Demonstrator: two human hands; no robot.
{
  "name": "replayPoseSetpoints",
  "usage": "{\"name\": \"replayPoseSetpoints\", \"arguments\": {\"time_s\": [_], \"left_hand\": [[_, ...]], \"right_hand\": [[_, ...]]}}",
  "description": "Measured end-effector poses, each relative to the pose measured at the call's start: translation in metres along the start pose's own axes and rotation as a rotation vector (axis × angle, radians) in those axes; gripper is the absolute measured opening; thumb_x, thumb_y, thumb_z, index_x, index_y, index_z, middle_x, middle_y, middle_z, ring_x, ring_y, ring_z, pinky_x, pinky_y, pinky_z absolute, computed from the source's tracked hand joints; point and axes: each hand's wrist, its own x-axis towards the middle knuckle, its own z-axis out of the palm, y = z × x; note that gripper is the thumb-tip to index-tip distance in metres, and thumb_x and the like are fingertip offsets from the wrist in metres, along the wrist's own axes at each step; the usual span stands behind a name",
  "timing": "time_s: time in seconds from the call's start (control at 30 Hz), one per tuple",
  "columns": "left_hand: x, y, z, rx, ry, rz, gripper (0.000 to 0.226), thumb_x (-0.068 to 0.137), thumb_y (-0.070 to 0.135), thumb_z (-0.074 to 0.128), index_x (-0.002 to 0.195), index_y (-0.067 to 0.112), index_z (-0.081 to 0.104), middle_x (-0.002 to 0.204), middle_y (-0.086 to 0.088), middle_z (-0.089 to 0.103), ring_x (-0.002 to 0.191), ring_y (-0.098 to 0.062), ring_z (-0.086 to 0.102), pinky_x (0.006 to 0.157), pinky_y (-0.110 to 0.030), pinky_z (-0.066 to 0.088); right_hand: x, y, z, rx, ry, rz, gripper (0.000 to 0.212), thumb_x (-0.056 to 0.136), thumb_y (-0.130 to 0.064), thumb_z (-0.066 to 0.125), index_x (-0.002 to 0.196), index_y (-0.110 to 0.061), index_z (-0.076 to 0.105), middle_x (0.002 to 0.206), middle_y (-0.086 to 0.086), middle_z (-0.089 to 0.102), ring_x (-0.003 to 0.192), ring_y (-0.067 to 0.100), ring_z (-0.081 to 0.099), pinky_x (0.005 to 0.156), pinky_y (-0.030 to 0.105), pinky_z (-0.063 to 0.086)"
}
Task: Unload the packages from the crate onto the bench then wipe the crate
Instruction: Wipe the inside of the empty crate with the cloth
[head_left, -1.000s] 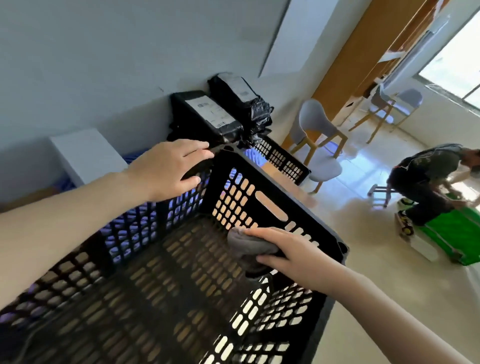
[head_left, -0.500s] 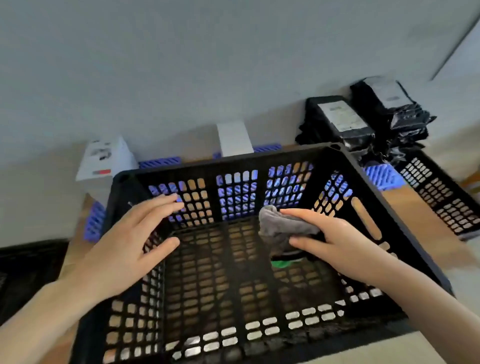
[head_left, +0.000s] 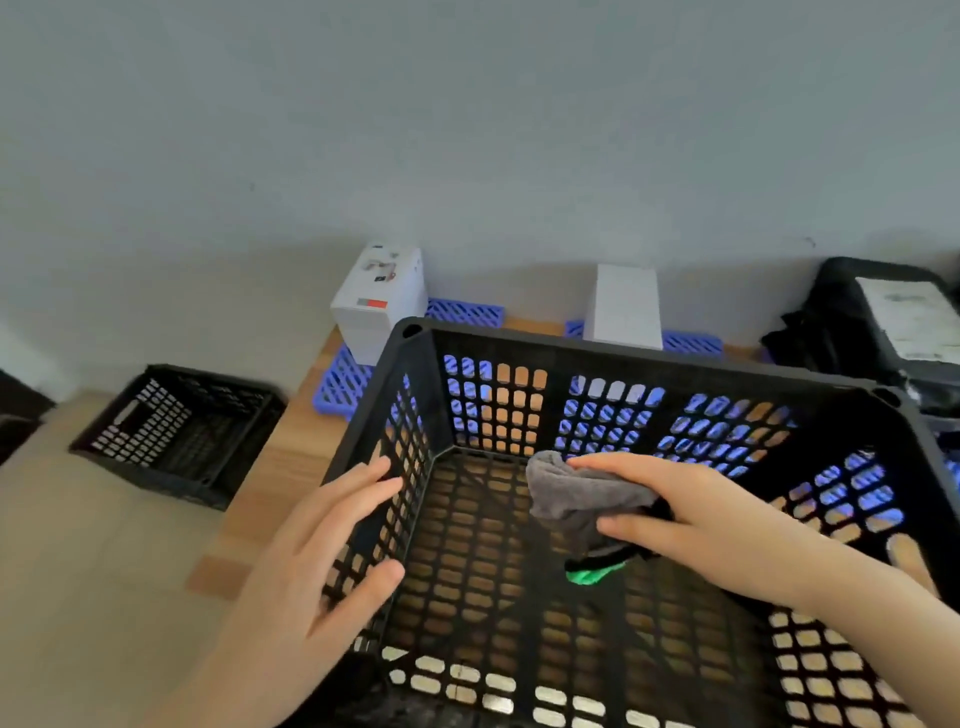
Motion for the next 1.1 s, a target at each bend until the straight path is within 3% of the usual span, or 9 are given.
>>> {"name": "replayPoseSetpoints", "arguments": {"time_s": [0.1,0.23,0.4,0.6,0.8,1.0,1.1], "left_hand": [[0.000,0.003,0.006,0.022,0.022,-0.034,0.054,0.089,0.055,0.045,0.140,0.039,0.044,0.151,0.025,0.034,0.142,0.002,0.029,0.105,-0.025,0.035],[-0.001,0.009,0.010,0.103,0.046,-0.076,0.052,0.091,0.048,0.047,0.138,0.027,0.050,0.150,0.021,0.037,0.141,0.003,0.029,0.111,-0.004,0.016],[-0.014,0.029,0.012,0.149,0.126,-0.214,0.050,0.090,0.051,0.044,0.136,0.030,0.050,0.149,0.025,0.034,0.140,0.000,0.032,0.108,-0.011,0.027],[-0.043,0.058,0.028,0.179,0.197,-0.478,0.050,0.094,0.052,0.037,0.139,0.033,0.045,0.153,0.024,0.030,0.142,0.001,0.028,0.108,-0.001,0.016],[-0.036,0.060,0.041,0.338,0.175,-0.492,0.066,0.095,0.064,0.029,0.146,0.023,0.039,0.158,0.012,0.028,0.146,-0.010,0.027,0.115,-0.040,0.025],[-0.034,0.060,0.043,0.380,0.141,-0.485,0.068,0.097,0.059,0.032,0.145,0.012,0.041,0.159,0.001,0.029,0.146,-0.018,0.029,0.115,-0.049,0.028],[-0.033,0.056,0.044,0.392,0.117,-0.507,0.062,0.094,0.045,0.042,0.144,0.008,0.041,0.159,-0.005,0.029,0.147,-0.023,0.027,0.114,-0.055,0.028]], "right_hand": [[0.018,0.006,-0.005,-0.025,-0.057,-0.039,0.046,0.090,-0.029,0.063,0.131,-0.042,0.048,0.115,-0.032,0.056,0.108,-0.019,0.047,0.088,-0.001,0.036],[0.035,0.014,-0.003,-0.020,-0.146,-0.114,0.045,0.091,-0.029,0.062,0.132,-0.040,0.048,0.119,-0.030,0.056,0.109,-0.015,0.049,0.093,0.004,0.038],[0.054,0.021,0.004,0.013,-0.280,-0.235,0.044,0.091,-0.027,0.061,0.133,-0.036,0.050,0.117,-0.024,0.059,0.107,-0.009,0.053,0.095,0.014,0.042],[0.072,0.022,0.040,0.215,-0.449,-0.387,0.043,0.090,-0.021,0.063,0.131,-0.032,0.053,0.117,-0.020,0.060,0.107,-0.008,0.054,0.092,0.010,0.042],[0.091,0.017,0.108,0.417,-0.552,-0.476,0.043,0.091,-0.017,0.061,0.132,-0.026,0.051,0.123,-0.007,0.059,0.112,0.005,0.054,0.100,0.031,0.045],[0.082,-0.002,0.175,0.516,-0.386,-0.619,0.044,0.089,-0.023,0.062,0.132,-0.026,0.053,0.123,-0.007,0.061,0.113,0.006,0.053,0.098,0.034,0.046],[0.081,-0.018,0.196,0.594,-0.346,-0.766,0.045,0.090,-0.023,0.059,0.134,-0.022,0.050,0.129,-0.007,0.057,0.121,0.005,0.049,0.104,0.030,0.039]]}}
